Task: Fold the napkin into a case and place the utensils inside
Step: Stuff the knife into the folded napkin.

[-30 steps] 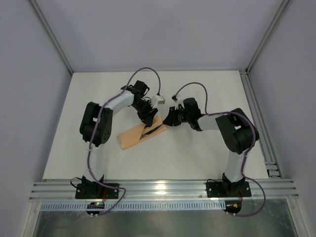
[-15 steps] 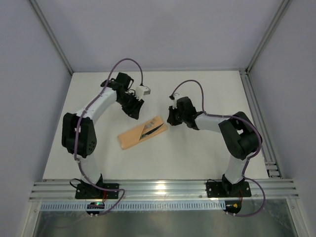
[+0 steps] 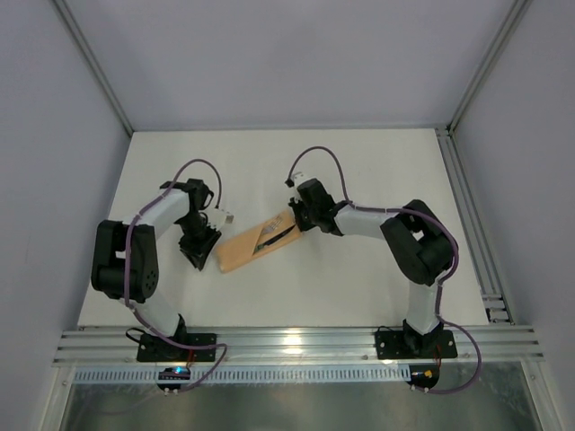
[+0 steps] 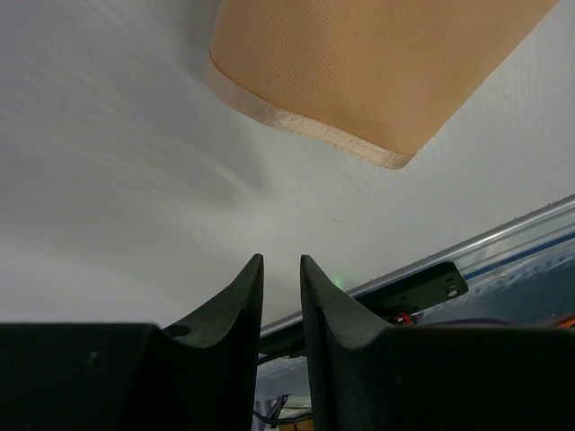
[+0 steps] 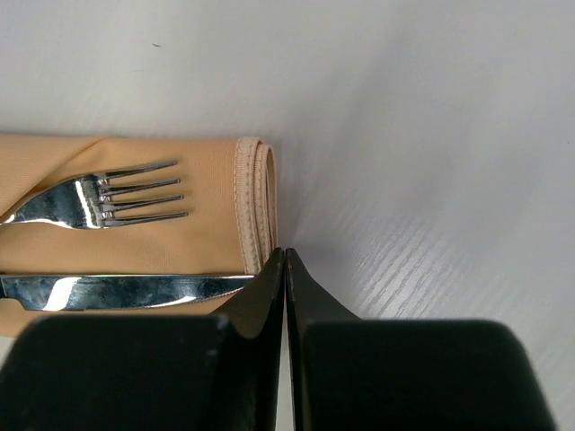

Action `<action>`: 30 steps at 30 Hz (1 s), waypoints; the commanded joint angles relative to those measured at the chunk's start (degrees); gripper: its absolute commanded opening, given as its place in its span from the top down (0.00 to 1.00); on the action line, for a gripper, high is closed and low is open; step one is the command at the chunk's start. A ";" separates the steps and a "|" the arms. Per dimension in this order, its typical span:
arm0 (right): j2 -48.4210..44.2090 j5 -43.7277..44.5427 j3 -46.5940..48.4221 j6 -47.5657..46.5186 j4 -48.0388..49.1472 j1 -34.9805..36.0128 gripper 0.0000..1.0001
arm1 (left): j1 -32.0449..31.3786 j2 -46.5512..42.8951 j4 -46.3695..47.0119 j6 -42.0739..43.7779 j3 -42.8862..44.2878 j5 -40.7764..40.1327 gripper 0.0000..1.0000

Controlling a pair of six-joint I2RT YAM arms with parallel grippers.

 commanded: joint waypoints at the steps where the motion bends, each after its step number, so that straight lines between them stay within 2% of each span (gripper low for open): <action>1: 0.33 6.00 2.74 -3.13 -2.04 2.20 0.96 | 0.14 -0.58 1.40 -1.78 -0.69 -2.65 0.76; 17: -1.08 18.47 4.49 -0.06 -8.97 10.20 0.96 | 0.05 7.24 7.38 -0.38 -3.15 5.70 0.77; 21: -1.43 22.26 5.20 1.17 -11.17 11.35 0.96 | 0.14 7.16 7.74 -0.20 -3.59 5.97 0.81; 30: -1.35 26.40 7.66 -1.29 -14.52 14.07 0.96 | 0.14 6.63 8.09 0.24 -4.55 5.27 0.83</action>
